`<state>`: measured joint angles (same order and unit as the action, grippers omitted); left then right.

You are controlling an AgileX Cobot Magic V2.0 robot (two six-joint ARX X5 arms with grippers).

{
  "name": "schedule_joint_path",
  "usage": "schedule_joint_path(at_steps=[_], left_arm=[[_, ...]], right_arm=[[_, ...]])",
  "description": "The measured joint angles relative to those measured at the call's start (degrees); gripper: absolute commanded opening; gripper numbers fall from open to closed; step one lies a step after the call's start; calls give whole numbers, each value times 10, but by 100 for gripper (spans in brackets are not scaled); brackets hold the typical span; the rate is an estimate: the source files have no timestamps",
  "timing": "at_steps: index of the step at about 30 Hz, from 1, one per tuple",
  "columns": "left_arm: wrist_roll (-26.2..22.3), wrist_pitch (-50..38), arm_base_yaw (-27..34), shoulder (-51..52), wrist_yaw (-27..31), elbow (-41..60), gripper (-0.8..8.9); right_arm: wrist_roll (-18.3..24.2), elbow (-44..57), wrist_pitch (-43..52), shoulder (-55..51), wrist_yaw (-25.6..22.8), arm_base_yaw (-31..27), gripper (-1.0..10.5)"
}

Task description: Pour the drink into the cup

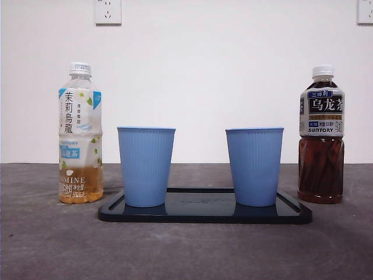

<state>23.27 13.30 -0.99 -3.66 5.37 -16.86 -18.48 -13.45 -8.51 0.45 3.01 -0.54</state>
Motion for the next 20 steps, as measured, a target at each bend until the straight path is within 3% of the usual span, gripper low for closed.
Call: schedule_joint_path(at_steps=[7,20], left_arm=[[-35,73,0,-77,-53,-122,10],[-158,255,0,-245,-257,-256,9]], right_arm=[[2,-90,-43,43,16,0,8],[84,-249,-267,215,170,0,8]])
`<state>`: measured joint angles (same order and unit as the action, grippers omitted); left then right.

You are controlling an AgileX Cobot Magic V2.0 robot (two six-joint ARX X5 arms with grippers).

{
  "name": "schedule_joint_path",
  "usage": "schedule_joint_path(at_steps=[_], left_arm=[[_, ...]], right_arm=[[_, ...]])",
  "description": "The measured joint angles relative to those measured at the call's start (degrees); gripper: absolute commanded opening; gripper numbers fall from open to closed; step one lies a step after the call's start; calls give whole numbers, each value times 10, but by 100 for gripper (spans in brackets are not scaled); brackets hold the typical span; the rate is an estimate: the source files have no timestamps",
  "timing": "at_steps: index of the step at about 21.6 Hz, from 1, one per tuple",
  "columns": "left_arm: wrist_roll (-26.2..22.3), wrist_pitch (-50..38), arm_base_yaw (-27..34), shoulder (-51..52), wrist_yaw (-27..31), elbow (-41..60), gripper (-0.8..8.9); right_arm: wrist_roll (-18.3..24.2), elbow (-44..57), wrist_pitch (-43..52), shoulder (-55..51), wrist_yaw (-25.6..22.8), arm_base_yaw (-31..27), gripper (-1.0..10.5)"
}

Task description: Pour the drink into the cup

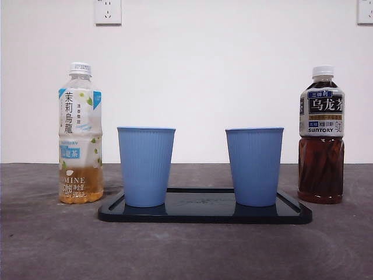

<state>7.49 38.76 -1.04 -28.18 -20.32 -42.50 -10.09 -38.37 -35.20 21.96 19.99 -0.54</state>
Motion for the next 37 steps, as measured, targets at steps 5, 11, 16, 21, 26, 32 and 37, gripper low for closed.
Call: schedule_joint_path(at_steps=[5,11,16,21,26,32,37], left_arm=[[-34,58,-1,-39,-59,-5,9],[-53,73,-8,-40,-66,-6,10],[-55,73,-8,-40,-66,-6,372],[-56,73,-8,-40,-66,-6,498],[-57,69,-8,-40,-66,-6,498],[-57,67,-8,-40,-66,-6,498],[-57,67,-8,-40,-66,-6,498]], right_arm=[[39,-27,-84,45,40,2,8],[58,-28,-113,51,39,18,8],[59,-28,-113,51,38,18,370],[58,-28,-113,51,23,19,424],[37,-28,-80,53,23,19,424],[-55,75,110,79,18,50,425],[-109,171,297,136,-76,123,426]])
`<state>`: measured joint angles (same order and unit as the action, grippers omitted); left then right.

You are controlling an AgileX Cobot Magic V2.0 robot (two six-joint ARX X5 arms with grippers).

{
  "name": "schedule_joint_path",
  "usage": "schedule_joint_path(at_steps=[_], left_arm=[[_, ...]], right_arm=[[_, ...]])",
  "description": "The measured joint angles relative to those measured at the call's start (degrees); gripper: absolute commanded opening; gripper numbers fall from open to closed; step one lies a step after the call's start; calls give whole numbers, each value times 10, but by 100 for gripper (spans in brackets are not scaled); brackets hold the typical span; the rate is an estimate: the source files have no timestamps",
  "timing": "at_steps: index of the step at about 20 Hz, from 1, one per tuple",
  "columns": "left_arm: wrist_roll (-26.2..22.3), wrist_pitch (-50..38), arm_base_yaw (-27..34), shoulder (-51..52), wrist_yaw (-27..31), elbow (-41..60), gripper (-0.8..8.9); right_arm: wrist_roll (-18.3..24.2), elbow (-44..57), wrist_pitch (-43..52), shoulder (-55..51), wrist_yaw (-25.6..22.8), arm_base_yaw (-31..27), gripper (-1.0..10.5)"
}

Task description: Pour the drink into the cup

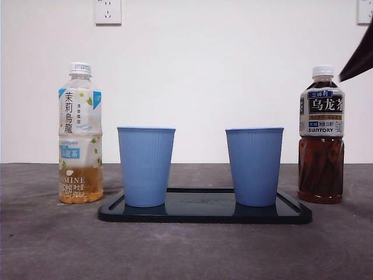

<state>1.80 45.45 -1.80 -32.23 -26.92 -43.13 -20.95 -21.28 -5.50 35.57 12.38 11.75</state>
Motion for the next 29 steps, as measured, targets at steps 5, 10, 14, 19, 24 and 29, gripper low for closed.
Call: schedule_joint_path(at_steps=[5,10,14,19,24,29], left_arm=[[0,0,0,0,0,0,498],[0,2,0,0,0,0,497],[0,2,0,0,0,0,498],[0,2,0,0,0,0,497],[0,2,0,0,0,0,497],[0,2,0,0,0,0,497]], right_arm=[[3,30,144,109,-79,43,425],[41,31,276,225,-107,40,425],[58,31,373,318,-110,33,425],[62,31,487,407,-121,22,425],[63,31,587,480,-122,13,425],[66,25,653,539,-122,9,424]])
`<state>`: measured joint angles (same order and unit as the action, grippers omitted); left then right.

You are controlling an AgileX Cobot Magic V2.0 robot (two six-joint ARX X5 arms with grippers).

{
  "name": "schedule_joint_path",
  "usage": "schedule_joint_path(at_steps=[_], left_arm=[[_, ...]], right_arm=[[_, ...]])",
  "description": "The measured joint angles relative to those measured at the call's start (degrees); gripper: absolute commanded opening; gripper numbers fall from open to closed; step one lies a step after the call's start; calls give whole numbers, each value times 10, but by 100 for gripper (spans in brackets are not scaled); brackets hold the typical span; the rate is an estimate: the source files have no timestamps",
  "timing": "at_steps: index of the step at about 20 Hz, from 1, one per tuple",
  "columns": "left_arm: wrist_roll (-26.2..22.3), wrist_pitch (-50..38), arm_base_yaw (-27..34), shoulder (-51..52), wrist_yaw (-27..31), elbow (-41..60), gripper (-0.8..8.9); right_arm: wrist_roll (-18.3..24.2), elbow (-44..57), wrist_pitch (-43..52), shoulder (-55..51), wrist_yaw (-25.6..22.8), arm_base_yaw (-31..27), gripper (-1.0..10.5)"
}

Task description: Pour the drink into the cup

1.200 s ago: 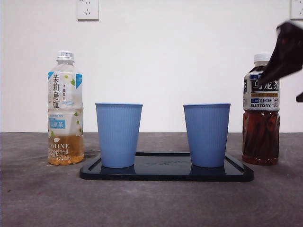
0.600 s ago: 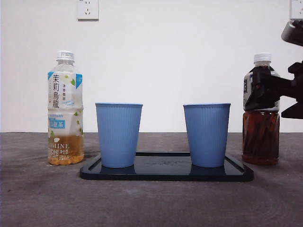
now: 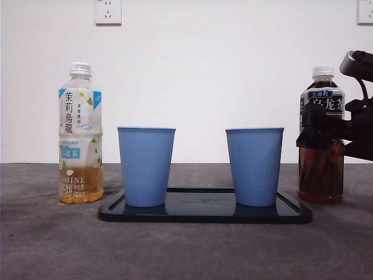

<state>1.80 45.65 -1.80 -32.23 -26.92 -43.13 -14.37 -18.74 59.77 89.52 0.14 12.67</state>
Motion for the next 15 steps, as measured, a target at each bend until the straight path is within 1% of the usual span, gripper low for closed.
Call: schedule_joint_path(at_steps=[2,4,7,10,15], left_arm=[[0,0,0,0,0,0,497],[0,0,0,0,0,0,497],[0,0,0,0,0,0,497],[0,0,0,0,0,0,497],[0,0,0,0,0,0,497]], right_arm=[[0,-9,9,12,-2,-3,409],[3,-18,13,17,-4,-3,334],[11,-27,13,22,-4,-3,275],[21,-28,13,23,-6,-3,186],[35,-28,4,16,-6,-4,125]])
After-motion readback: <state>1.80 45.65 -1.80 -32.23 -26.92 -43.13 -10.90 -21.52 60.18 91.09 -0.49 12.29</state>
